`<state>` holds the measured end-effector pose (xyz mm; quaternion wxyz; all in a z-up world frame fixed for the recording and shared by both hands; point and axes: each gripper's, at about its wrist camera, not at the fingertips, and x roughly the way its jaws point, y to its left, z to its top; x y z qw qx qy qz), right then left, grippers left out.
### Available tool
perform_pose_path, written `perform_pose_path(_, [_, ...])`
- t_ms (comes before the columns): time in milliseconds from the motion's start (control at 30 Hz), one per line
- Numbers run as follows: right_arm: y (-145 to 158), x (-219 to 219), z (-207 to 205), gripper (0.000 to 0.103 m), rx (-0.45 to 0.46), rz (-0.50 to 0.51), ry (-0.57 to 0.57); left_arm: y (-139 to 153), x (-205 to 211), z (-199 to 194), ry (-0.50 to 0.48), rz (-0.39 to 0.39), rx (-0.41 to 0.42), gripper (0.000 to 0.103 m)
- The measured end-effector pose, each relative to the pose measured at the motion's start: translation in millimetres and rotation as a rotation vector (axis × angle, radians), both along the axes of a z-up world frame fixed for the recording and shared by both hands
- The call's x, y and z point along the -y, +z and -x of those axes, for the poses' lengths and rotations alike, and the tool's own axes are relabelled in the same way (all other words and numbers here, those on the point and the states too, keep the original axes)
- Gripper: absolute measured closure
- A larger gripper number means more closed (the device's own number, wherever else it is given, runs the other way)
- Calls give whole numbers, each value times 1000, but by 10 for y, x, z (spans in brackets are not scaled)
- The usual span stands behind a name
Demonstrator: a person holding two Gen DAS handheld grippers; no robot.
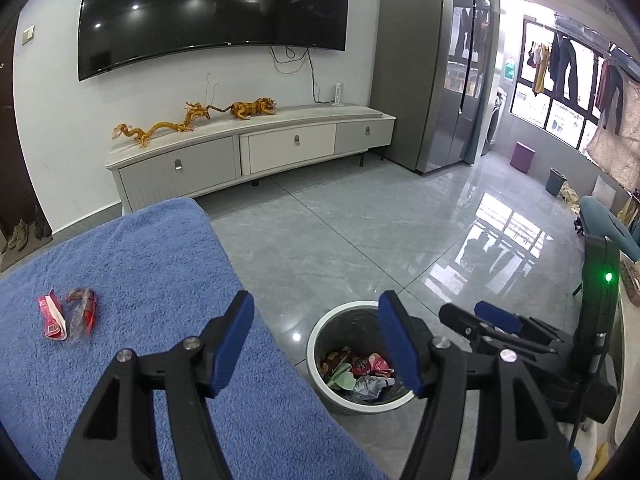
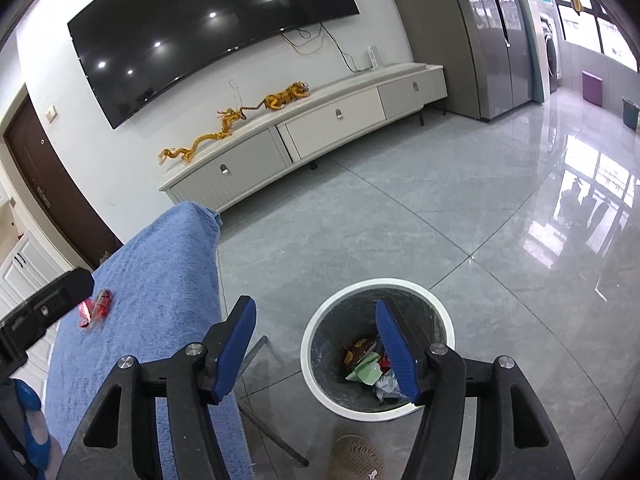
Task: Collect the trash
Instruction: 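Move both open tools back toward the last pink wrapper on the towel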
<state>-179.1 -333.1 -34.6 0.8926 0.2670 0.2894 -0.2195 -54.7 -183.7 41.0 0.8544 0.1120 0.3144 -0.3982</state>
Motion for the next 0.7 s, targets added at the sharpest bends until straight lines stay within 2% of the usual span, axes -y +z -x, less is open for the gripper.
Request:
perform_pose_path(100, [81,-48,28,40,7,21,-9,29,-85,36,0,12,5,33])
perform_pose_path(700, [474,-351,206,39,46,107,-22,292,-541,240,5,81,30,33])
